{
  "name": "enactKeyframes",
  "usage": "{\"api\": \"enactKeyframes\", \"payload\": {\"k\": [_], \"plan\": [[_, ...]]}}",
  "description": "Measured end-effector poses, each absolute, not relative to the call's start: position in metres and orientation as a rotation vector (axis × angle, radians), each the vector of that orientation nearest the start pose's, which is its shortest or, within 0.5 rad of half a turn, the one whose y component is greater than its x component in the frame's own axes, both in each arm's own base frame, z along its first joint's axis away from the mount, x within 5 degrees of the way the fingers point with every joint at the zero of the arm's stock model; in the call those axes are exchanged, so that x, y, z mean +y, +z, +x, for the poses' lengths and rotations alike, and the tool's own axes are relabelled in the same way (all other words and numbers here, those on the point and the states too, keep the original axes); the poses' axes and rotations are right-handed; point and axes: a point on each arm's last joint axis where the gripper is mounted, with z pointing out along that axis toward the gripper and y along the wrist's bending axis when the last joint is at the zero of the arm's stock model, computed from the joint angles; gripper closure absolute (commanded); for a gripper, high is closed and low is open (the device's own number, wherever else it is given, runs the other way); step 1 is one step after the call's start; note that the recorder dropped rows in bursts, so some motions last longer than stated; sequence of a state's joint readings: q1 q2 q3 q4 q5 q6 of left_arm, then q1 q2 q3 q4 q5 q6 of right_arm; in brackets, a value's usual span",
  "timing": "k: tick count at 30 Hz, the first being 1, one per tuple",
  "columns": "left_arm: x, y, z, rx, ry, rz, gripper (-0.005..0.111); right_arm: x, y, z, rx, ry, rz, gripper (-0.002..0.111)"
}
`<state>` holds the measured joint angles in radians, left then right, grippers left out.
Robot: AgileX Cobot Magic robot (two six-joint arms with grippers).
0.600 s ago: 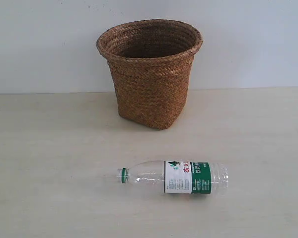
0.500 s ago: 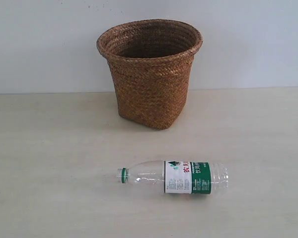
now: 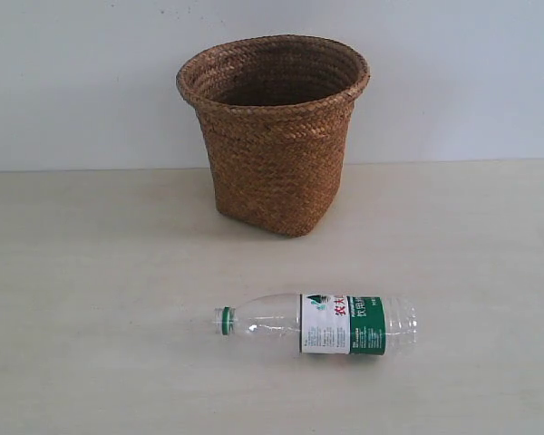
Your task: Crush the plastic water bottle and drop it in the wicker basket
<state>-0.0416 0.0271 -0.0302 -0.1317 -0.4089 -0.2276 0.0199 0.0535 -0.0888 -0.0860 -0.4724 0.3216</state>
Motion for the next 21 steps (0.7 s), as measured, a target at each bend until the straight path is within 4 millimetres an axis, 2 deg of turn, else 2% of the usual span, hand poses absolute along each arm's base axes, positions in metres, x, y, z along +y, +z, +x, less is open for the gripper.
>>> {"api": "enactKeyframes", "payload": {"k": [3, 9, 14, 18, 21], "plan": [[0.001, 0.280, 0.049, 1.040, -0.314, -0.181, 0.102, 0.004, 0.305, 0.050, 1.005, 0.257, 0.077, 0.108], [-0.003, 0.323, 0.079, 1.101, -0.276, -0.132, 0.102, 0.005, 0.344, 0.085, 1.088, 0.220, 0.063, 0.108], [-0.008, 0.348, 0.126, 1.209, -0.261, -0.093, 0.102, 0.006, 0.357, 0.127, 1.195, 0.180, 0.046, 0.108], [-0.014, 0.356, 0.168, 1.311, -0.234, -0.021, 0.102, 0.007, 0.365, 0.155, 1.249, 0.171, 0.045, 0.108], [-0.018, 0.355, 0.201, 1.424, -0.174, 0.064, 0.102, 0.007, 0.365, 0.176, 1.305, 0.144, 0.032, 0.108]]}}
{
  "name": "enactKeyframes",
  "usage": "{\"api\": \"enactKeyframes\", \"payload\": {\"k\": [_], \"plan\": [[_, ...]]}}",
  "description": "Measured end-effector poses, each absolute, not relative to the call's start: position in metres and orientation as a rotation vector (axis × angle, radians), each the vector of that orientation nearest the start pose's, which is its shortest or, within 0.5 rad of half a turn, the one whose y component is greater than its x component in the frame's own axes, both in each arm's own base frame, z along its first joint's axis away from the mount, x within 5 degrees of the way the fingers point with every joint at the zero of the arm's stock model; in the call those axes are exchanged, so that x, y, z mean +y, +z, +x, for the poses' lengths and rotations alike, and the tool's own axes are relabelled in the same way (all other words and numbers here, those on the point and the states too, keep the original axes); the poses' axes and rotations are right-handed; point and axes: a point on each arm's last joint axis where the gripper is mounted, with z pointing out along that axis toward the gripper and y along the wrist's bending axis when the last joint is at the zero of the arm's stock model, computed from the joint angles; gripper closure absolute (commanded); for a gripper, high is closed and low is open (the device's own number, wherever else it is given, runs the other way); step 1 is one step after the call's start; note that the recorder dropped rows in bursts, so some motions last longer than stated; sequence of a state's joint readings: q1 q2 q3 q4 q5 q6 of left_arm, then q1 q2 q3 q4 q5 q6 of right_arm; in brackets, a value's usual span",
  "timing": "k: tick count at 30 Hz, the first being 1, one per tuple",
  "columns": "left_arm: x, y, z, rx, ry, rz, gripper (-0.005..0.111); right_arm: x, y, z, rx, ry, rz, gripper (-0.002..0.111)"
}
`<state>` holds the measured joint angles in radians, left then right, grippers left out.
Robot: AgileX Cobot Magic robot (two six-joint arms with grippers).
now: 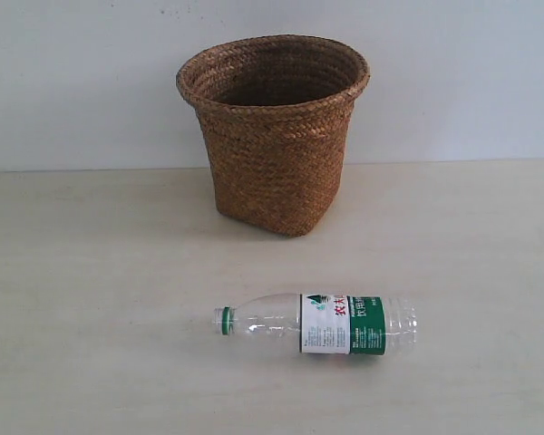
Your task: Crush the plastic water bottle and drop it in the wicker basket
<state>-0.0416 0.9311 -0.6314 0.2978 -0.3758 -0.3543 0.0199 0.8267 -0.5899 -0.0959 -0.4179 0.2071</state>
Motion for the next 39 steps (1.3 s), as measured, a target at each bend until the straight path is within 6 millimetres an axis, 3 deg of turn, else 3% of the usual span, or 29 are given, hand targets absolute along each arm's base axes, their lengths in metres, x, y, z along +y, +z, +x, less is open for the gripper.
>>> {"api": "enactKeyframes", "payload": {"k": [6, 12, 16, 23, 31, 34, 37, 39], "plan": [[-0.017, 0.342, 0.255, 1.718, 0.017, 0.187, 0.102, 0.007, 0.365, 0.211, 1.490, 0.040, -0.044, 0.108], [-0.013, 0.326, 0.288, 2.045, 0.271, 0.274, 0.102, 0.004, 0.372, 0.244, 1.702, -0.089, -0.128, 0.108], [-0.021, 0.316, 0.303, 2.194, 0.331, 0.380, 0.102, 0.001, 0.364, 0.263, 1.892, -0.196, -0.220, 0.108], [-0.056, 0.293, 0.317, 2.301, 0.139, 0.743, 0.102, 0.006, 0.342, 0.291, 2.158, -0.174, -0.378, 0.108], [-0.094, 0.272, 0.328, 2.326, -0.152, 1.136, 0.102, 0.037, 0.304, 0.320, 2.346, 0.222, -0.690, 0.108], [-0.111, 0.259, 0.328, 2.292, -0.200, 1.319, 0.102, 0.051, 0.288, 0.328, 2.364, 0.295, -0.780, 0.108], [-0.134, 0.238, 0.327, 2.202, -0.220, 1.562, 0.085, 0.081, 0.271, 0.331, 2.364, 0.353, -0.981, 0.108], [-0.146, 0.227, 0.326, 2.155, -0.243, 1.658, 0.061, 0.094, 0.265, 0.331, 2.371, 0.386, -1.055, 0.108]]}}
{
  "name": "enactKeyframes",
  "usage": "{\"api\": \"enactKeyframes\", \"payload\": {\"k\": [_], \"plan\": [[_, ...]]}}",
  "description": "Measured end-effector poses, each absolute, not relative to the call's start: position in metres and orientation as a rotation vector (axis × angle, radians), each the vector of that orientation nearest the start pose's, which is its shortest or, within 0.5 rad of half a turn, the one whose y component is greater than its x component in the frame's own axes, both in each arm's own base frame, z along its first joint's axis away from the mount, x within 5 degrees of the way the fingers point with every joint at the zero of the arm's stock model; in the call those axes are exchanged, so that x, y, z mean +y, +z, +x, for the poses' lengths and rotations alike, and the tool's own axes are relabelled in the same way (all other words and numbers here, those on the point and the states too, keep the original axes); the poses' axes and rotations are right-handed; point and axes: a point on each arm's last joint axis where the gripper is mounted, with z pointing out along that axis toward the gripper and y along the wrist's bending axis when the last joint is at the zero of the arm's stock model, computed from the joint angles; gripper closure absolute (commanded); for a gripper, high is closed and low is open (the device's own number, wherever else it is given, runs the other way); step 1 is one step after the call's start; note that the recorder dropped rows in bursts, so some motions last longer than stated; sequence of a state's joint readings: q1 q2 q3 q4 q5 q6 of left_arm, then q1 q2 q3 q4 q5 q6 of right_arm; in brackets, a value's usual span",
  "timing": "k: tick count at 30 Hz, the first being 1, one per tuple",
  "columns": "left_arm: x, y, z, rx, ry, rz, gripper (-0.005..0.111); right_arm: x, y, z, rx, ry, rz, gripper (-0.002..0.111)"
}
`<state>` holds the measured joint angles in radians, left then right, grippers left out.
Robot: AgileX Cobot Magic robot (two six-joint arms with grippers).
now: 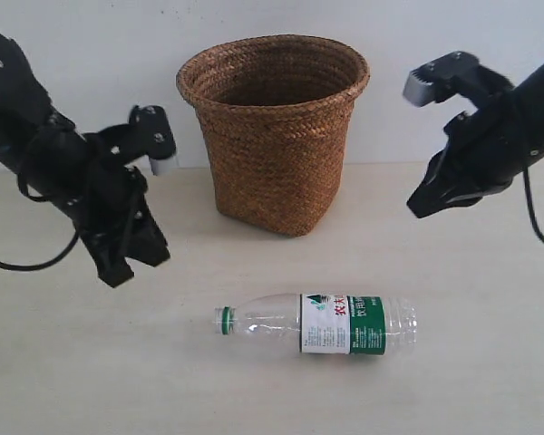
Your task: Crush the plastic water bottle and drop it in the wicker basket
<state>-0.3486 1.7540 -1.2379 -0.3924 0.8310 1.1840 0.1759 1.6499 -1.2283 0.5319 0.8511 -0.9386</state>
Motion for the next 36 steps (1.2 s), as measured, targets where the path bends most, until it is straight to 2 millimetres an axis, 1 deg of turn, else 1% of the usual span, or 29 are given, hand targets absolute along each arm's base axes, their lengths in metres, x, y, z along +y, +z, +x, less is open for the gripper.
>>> {"api": "enactKeyframes", "payload": {"k": [1, 2, 5, 9, 12, 18, 22, 25, 28, 31, 33, 35, 36], "plan": [[-0.152, 0.222, 0.326, 2.127, -0.262, 1.701, 0.037, 0.100, 0.261, 0.331, 2.378, 0.405, -1.090, 0.108], [-0.162, 0.214, 0.324, 2.079, -0.312, 1.757, 0.028, 0.108, 0.255, 0.330, 2.385, 0.428, -1.152, 0.108], [-0.182, 0.200, 0.321, 1.998, -0.390, 1.840, 0.030, 0.122, 0.249, 0.325, 2.384, 0.449, -1.245, 0.108], [-0.192, 0.180, 0.320, 1.978, -0.416, 1.913, 0.030, 0.129, 0.249, 0.322, 2.374, 0.451, -1.285, 0.108], [-0.194, 0.164, 0.326, 1.968, -0.381, 1.924, 0.032, 0.129, 0.243, 0.321, 2.404, 0.475, -1.311, 0.108], [-0.198, 0.152, 0.330, 1.895, -0.384, 1.960, 0.034, 0.131, 0.223, 0.328, 2.458, 0.497, -1.320, 0.108], [-0.200, 0.148, 0.332, 1.865, -0.388, 1.967, 0.034, 0.131, 0.216, 0.329, 2.473, 0.500, -1.324, 0.108], [-0.200, 0.142, 0.332, 1.859, -0.394, 1.984, 0.034, 0.131, 0.216, 0.330, 2.473, 0.499, -1.323, 0.108], [-0.201, 0.132, 0.333, 1.872, -0.406, 1.990, 0.034, 0.131, 0.216, 0.330, 2.472, 0.497, -1.322, 0.108], [-0.202, 0.124, 0.335, 1.886, -0.417, 1.969, 0.034, 0.131, 0.216, 0.331, 2.469, 0.492, -1.317, 0.108], [-0.203, 0.122, 0.335, 1.888, -0.435, 1.953, 0.035, 0.131, 0.216, 0.331, 2.468, 0.491, -1.316, 0.108], [-0.205, 0.122, 0.336, 1.886, -0.452, 1.934, 0.038, 0.131, 0.216, 0.331, 2.467, 0.489, -1.315, 0.108], [-0.206, 0.121, 0.336, 1.884, -0.459, 1.929, 0.041, 0.131, 0.216, 0.331, 2.467, 0.489, -1.315, 0.108]]}}
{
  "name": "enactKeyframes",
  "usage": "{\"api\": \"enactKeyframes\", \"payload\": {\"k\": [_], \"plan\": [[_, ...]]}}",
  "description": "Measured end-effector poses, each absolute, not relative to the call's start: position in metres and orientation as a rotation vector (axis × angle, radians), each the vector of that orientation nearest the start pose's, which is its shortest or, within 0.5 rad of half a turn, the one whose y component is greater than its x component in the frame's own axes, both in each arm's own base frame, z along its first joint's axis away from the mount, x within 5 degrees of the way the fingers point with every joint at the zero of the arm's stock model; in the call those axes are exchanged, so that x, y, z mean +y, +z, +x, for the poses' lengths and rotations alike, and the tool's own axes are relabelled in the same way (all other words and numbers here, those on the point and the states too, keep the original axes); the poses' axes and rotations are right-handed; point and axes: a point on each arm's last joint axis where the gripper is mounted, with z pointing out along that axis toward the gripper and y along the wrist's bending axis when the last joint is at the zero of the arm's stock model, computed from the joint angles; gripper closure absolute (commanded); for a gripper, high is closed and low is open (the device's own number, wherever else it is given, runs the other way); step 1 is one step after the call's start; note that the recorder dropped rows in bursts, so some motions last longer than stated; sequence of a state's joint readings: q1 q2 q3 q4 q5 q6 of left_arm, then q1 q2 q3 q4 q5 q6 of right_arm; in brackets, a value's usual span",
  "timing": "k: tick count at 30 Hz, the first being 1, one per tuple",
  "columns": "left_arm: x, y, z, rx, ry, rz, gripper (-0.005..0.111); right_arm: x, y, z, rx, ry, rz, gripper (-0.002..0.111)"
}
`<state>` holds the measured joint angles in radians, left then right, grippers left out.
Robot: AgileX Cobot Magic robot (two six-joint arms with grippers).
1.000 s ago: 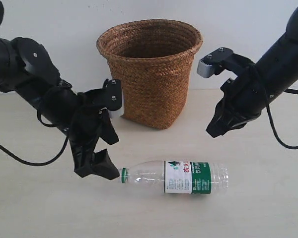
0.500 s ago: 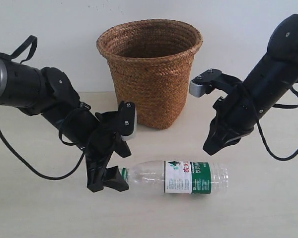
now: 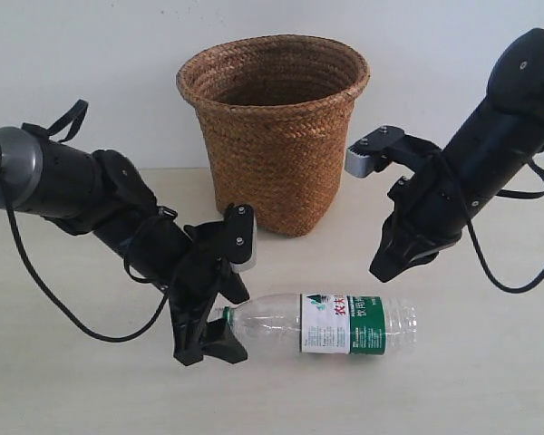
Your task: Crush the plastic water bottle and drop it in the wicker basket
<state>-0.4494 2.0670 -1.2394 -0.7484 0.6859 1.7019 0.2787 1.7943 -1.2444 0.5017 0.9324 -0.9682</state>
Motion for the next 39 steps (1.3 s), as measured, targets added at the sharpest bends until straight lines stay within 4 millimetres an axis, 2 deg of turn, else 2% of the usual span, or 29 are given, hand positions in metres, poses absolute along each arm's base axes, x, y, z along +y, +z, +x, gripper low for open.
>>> {"api": "enactKeyframes", "payload": {"k": [5, 11, 14, 22, 27, 32, 39], "plan": [[-0.206, 0.122, 0.336, -2.449, 0.608, -2.504, 0.066, 0.132, 0.211, 0.332, 2.478, 0.493, -1.316, 0.108], [-0.204, 0.120, 0.335, -2.407, 0.573, -2.523, 0.102, 0.132, 0.212, 0.332, 2.476, 0.498, -1.309, 0.108], [-0.204, 0.120, 0.335, -2.397, 0.569, -2.521, 0.102, 0.133, 0.212, 0.332, 2.486, 0.522, -1.275, 0.108], [-0.203, 0.120, 0.334, -2.440, 0.591, -2.435, 0.102, 0.144, 0.214, 0.331, 2.580, 0.683, -1.038, 0.108], [-0.203, 0.120, 0.333, -2.481, 0.601, -2.376, 0.102, 0.156, 0.193, 0.330, 2.664, 0.723, -1.013, 0.108], [-0.203, 0.120, 0.333, -2.496, 0.604, -2.357, 0.102, 0.167, 0.178, 0.333, 2.663, 0.639, -1.043, 0.108], [-0.203, 0.120, 0.334, -2.503, 0.608, -2.347, 0.102, 0.166, 0.165, 0.343, 2.679, 0.507, -1.000, 0.108]]}}
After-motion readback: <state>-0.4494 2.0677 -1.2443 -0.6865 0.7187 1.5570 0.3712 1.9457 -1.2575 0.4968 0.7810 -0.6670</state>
